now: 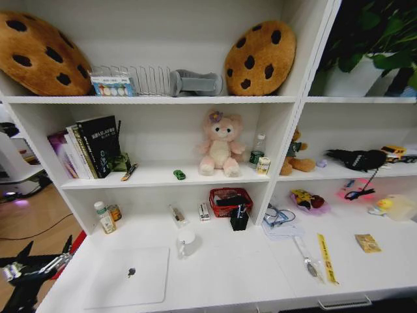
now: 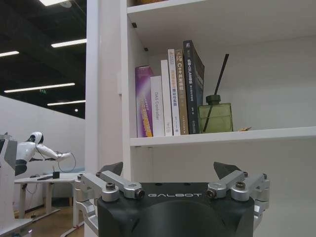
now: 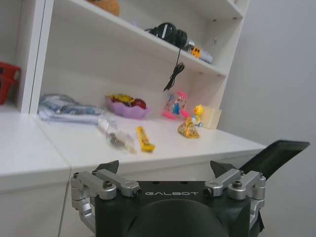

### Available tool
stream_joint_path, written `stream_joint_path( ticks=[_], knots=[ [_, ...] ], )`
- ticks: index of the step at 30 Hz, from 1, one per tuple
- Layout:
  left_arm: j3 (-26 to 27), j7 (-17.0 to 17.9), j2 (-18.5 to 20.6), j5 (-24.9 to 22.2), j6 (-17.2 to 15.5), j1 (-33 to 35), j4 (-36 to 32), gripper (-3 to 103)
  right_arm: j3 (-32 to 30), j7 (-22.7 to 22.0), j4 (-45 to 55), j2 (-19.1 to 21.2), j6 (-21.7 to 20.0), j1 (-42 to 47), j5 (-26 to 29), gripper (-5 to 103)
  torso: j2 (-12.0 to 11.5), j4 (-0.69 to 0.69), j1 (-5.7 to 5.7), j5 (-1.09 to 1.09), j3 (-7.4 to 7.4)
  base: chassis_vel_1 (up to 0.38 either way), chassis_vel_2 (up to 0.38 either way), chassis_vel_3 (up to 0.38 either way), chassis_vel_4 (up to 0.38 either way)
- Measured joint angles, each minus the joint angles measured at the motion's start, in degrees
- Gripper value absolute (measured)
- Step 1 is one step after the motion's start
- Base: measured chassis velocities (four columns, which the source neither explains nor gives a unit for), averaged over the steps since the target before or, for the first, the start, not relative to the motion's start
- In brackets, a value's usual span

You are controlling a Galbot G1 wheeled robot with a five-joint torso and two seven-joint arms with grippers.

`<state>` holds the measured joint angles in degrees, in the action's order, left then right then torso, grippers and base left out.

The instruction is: Organize the objects on the table.

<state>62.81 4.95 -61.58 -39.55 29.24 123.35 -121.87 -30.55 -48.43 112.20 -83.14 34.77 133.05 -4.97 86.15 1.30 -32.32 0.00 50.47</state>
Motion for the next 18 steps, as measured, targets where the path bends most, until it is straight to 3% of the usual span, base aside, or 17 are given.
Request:
stream_joint_path(
  ticks=[5,7,12,13,15,16,17,18],
  knots=[
    [0.0,0.0,0.0,0.0,0.0,0.0,0.0,100,-2.5,0.2,6.7,0.6,-4.0,0.2,1.9,100,0.0,-0.01,0.00,0.00,0.01,0.000,0.000,0.000,0.000],
    [0.0,0.0,0.0,0.0,0.0,0.0,0.0,100,-6.4,4.2,11.9,3.0,-7.5,-0.7,6.6,100,0.0,-0.01,0.00,-0.01,0.01,0.000,0.000,0.000,0.000],
    [0.0,0.0,0.0,0.0,0.0,0.0,0.0,100,-13.3,14.5,15.1,8.1,-11.3,-4.0,13.6,100,0.0,-0.01,0.00,0.01,0.01,0.000,0.000,0.000,0.000],
    [0.0,0.0,0.0,0.0,0.0,0.0,0.0,100,-13.3,14.5,15.1,8.1,-11.3,-4.0,13.6,100,0.0,-0.01,0.00,0.01,0.01,0.000,0.000,0.000,0.000],
    [0.0,0.0,0.0,0.0,0.0,0.0,0.0,100,-16.1,19.6,16.0,12.0,-14.6,-6.7,18.9,100,0.0,-0.01,0.00,0.02,0.01,0.000,0.000,0.000,0.000],
    [0.0,0.0,0.0,0.0,0.0,0.0,0.0,100,-16.1,19.6,16.0,12.0,-14.6,-6.7,18.9,100,0.0,-0.01,0.00,0.02,0.01,0.000,0.000,0.000,0.000],
    [0.0,0.0,0.0,0.0,0.0,0.0,0.0,100,-17.4,23.0,16.8,15.6,-17.6,-8.2,24.2,100,0.0,-0.01,0.00,0.02,0.01,0.000,0.000,0.000,0.000],
    [0.0,0.0,0.0,0.0,0.0,0.0,0.0,100,-17.4,23.0,16.8,15.6,-17.6,-8.2,24.2,100,0.0,-0.01,0.00,0.02,0.01,0.000,0.000,0.000,0.000]
  ],
)
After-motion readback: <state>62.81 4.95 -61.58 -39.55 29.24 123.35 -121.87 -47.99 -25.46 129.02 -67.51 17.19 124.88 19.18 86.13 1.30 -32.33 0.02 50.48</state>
